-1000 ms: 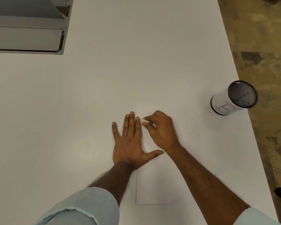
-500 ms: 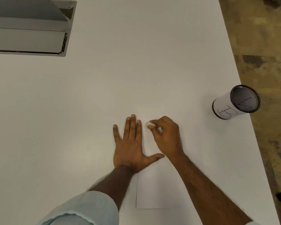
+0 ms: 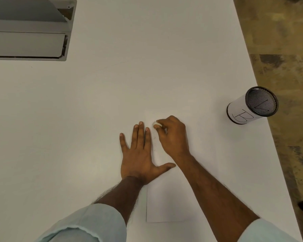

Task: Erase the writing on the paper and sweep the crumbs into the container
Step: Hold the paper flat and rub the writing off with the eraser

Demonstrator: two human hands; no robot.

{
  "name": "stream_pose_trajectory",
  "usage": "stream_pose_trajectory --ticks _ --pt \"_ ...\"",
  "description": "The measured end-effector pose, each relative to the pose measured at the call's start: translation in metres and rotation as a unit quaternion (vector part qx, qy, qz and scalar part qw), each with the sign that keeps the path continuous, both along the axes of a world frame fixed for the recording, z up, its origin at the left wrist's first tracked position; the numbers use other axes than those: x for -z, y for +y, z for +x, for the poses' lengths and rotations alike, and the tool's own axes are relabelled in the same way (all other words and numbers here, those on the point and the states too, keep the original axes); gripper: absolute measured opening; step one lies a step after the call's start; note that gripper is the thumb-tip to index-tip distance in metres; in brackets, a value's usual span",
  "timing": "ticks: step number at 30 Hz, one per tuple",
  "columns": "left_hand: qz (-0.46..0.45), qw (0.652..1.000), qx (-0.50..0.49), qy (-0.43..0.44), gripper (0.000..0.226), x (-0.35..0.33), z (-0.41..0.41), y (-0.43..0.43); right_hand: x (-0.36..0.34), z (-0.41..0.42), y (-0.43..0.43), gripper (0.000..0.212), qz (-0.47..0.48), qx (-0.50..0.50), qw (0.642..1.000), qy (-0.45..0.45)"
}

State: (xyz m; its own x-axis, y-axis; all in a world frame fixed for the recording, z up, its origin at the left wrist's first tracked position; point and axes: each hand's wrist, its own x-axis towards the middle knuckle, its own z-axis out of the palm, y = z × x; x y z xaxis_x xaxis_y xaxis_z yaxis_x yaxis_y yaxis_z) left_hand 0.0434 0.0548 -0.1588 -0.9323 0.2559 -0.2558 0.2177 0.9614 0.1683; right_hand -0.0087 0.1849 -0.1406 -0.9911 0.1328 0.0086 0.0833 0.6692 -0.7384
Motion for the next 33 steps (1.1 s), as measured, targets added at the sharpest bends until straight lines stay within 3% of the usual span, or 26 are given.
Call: stream_pose_trajectory --ticks 4,9,14,20,25,30,33 --pt "0.008 1.0 0.001 0.006 0.131 -0.001 0.0 0.0 -0.001 0.01 -0.001 0.017 -0.004 -0.038 0.999 -0.031" --pt "0.004 1.0 -0.004 0.0 0.132 0.001 0.0 -0.001 -0.001 -0.007 -0.002 0.016 -0.001 0.008 1.0 0.002" --pt "0.009 1.0 -0.002 0.001 0.132 0.0 0.0 -0.001 -0.002 0.006 0.0 0.02 0.0 -0.033 0.998 -0.048" --pt "0.006 1.0 -0.006 0.004 0.132 0.001 0.0 -0.001 -0.004 -0.011 0.011 0.018 -0.008 0.064 0.998 -0.014" --pt "0.006 1.0 -0.001 0.006 0.131 -0.001 0.001 0.0 -0.006 0.014 0.007 0.02 -0.008 -0.021 0.999 -0.046" --pt "0.004 1.0 -0.004 0.001 0.131 0.001 0.0 -0.001 -0.005 0.002 0.019 0.018 -0.014 0.067 0.998 -0.004" --pt "0.003 1.0 -0.001 -0.001 0.131 -0.001 0.0 0.0 -0.002 0.01 0.009 0.016 -0.011 0.045 0.999 -0.007"
